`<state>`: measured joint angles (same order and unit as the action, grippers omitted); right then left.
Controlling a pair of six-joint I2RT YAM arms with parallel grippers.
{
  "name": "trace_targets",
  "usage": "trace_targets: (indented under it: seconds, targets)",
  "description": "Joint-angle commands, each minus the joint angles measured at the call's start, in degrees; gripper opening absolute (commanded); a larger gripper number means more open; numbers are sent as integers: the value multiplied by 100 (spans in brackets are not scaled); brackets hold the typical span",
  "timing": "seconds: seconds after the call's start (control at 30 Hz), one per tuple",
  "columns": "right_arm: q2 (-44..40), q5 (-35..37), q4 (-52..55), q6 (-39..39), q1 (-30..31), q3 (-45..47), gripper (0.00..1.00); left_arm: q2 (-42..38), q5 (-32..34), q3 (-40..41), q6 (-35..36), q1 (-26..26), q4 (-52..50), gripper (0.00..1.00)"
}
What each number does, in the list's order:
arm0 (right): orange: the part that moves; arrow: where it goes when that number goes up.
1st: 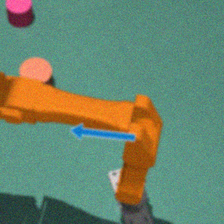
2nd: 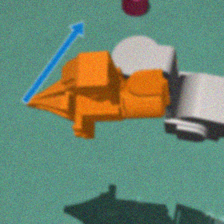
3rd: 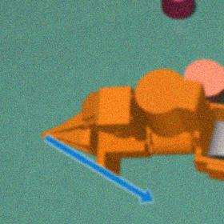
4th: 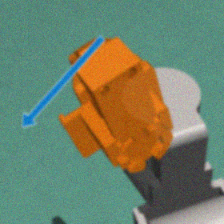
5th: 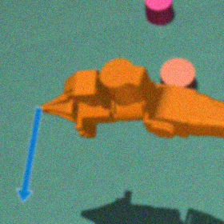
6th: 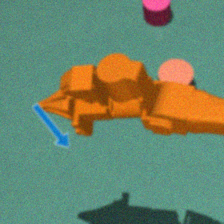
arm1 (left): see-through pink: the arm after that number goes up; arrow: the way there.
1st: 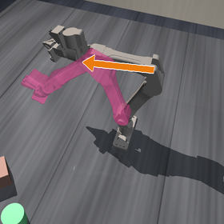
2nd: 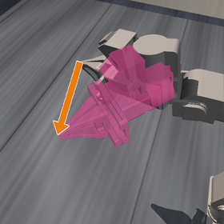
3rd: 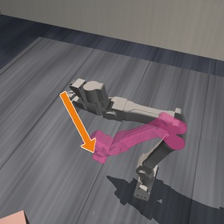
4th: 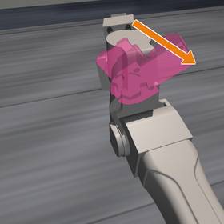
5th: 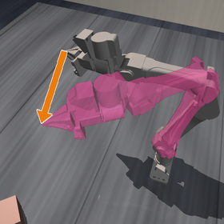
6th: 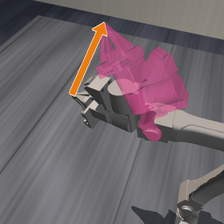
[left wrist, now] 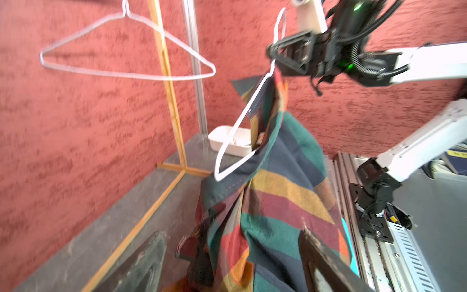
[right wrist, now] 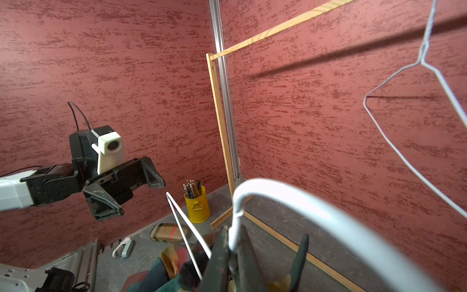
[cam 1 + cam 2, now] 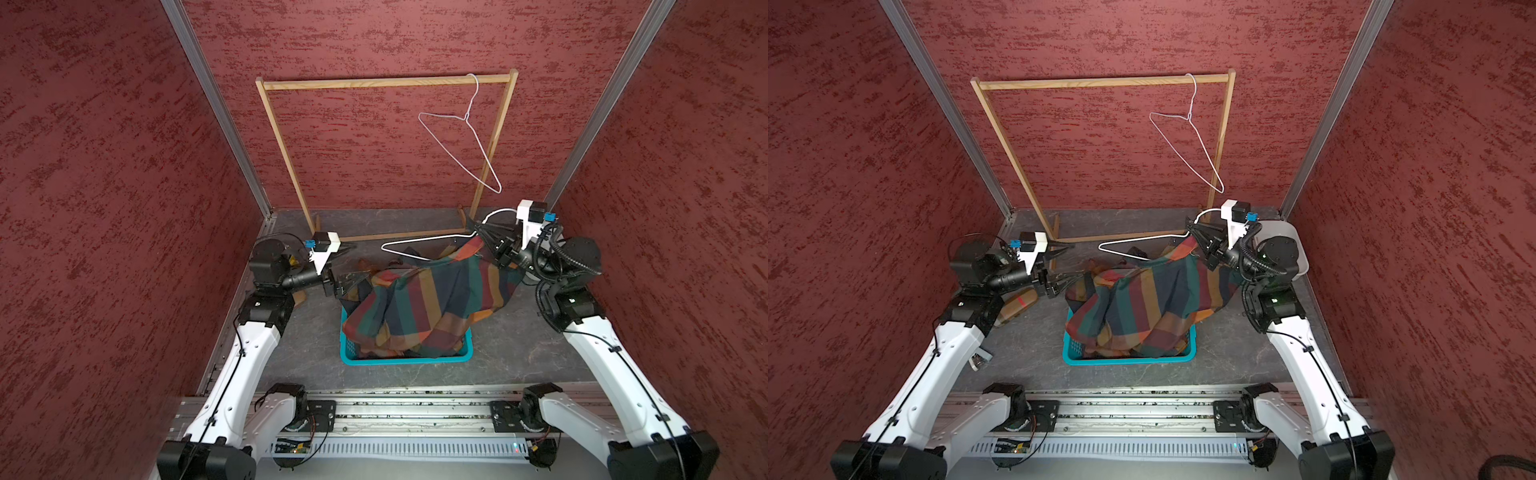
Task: Remove the clothespins securing long-sleeve shirts to the hanger
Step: Remove the long-sleeve shirt from the hanger.
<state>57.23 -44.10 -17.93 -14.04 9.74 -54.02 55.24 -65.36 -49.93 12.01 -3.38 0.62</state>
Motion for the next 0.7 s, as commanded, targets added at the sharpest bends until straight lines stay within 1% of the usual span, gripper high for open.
trace_targets:
  seconds: [0.0,0.1,0.2,0.4,0.53,0.67]
  targets:
    - [49,-340,-421,-23,88,18,0,263,-810,-249,-167,13,161,85]
    - [154,-443,-439,37,228,-8,0,431,-884,-524,-76,-55,-1,85]
    - [252,-441,-573,28,415,-14,0,583,-811,-740,123,-161,-192,84]
    - [422,-360,-978,-114,658,-3,0,998,-754,-1284,917,-380,-1414,84]
    - [529,-403,-1196,-178,770,-34,0,1175,-730,-1340,1061,-501,-1655,83]
    - [635,-392,-1302,-194,880,-95,0,1350,-517,-1421,1252,-691,-1956,83]
